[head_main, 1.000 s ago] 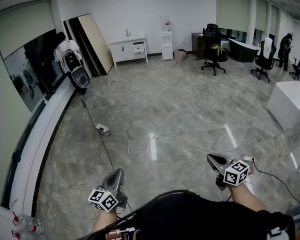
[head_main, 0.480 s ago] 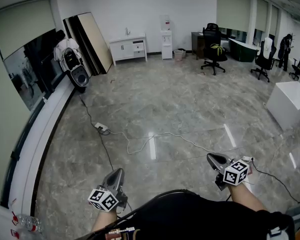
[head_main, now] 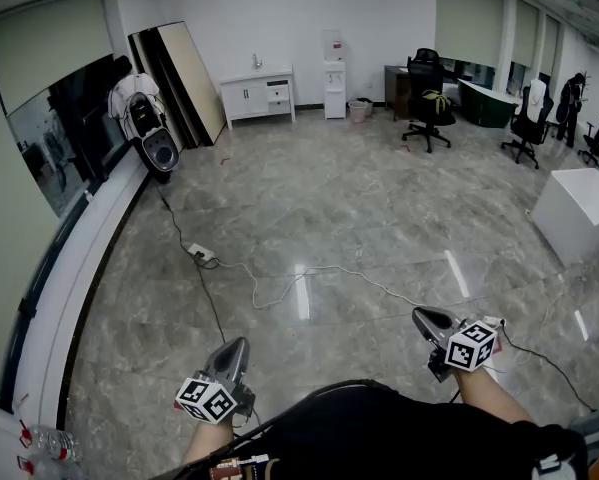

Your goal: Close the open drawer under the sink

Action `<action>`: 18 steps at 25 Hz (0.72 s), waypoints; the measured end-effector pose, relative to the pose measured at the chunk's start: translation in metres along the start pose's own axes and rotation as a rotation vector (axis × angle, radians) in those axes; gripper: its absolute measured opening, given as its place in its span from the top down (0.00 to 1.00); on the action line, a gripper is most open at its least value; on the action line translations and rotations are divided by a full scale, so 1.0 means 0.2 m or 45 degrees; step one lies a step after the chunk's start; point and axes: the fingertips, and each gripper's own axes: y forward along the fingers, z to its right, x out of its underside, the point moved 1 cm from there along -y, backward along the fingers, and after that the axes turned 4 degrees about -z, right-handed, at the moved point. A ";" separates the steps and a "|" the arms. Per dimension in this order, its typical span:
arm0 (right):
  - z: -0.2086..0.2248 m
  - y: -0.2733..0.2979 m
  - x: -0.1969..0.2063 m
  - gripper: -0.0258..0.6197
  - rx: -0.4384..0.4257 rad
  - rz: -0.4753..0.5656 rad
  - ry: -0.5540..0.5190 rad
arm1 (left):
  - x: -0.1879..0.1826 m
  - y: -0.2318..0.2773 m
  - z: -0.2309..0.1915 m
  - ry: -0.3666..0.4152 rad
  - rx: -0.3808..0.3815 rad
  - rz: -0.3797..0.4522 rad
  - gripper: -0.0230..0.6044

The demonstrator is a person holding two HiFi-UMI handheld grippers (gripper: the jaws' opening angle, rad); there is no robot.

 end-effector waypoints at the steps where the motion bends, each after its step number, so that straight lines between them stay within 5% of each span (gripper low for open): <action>1: 0.00 0.01 0.00 0.96 -0.001 -0.003 0.005 | 0.00 0.00 -0.01 -0.004 -0.001 0.004 0.96; 9: -0.12 0.23 -0.07 0.96 -0.015 -0.016 0.003 | -0.11 -0.13 -0.19 -0.024 -0.033 0.030 0.96; 18: -0.44 0.67 -0.12 0.96 -0.040 0.002 -0.009 | -0.28 -0.45 -0.64 -0.027 -0.079 0.043 0.96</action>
